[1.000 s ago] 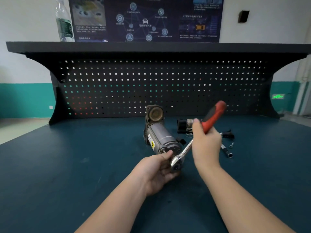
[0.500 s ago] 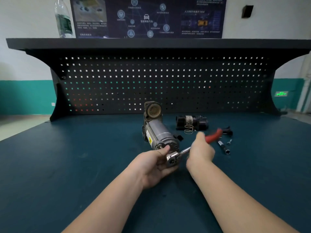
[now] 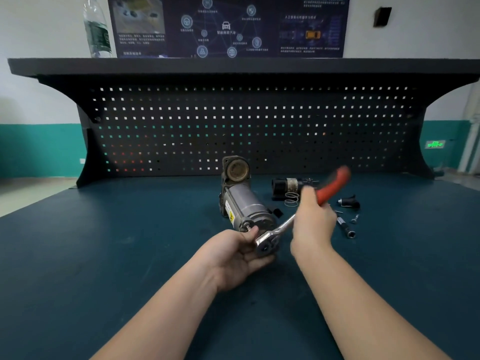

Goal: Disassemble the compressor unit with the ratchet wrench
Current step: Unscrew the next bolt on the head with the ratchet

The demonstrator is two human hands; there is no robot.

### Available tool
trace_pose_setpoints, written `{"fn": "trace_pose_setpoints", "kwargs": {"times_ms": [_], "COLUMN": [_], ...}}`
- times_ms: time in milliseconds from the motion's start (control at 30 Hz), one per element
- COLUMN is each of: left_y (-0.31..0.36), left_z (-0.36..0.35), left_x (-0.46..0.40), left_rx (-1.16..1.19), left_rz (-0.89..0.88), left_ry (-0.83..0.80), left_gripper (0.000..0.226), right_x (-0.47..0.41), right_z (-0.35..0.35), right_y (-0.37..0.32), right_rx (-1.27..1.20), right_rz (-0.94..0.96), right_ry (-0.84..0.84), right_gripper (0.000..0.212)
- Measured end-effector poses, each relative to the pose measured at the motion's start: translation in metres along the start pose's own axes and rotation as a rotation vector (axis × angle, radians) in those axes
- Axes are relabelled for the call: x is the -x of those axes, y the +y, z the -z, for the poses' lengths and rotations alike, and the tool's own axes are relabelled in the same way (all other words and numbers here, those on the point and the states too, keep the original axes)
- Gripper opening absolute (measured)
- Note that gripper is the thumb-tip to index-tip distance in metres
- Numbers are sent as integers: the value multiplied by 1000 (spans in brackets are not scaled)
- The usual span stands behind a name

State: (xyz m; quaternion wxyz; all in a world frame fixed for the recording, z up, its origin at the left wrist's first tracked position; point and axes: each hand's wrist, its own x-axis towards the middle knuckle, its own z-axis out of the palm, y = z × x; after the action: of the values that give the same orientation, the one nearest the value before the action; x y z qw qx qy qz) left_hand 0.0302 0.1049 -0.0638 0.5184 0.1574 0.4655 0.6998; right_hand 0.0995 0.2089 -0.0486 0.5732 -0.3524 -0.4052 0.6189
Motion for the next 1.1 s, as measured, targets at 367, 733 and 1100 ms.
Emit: {"fn": "trace_pose_setpoints", "kwargs": {"times_ms": [367, 733, 1100], "left_y": [-1, 0, -2], "left_z": [0, 0, 2], "left_x": [6, -1, 0], "left_rx": [-132, -49, -29], "left_rz": [-65, -20, -37], "left_ry": [-6, -2, -36], "left_gripper": [18, 19, 13], "right_x": [42, -20, 28], "right_z": [-8, 4, -8], "right_y": [3, 17, 1], "right_rx": [260, 10, 107], "right_rz": [1055, -386, 611], "right_ry": [-484, 46, -279], "right_gripper": [38, 28, 29]}}
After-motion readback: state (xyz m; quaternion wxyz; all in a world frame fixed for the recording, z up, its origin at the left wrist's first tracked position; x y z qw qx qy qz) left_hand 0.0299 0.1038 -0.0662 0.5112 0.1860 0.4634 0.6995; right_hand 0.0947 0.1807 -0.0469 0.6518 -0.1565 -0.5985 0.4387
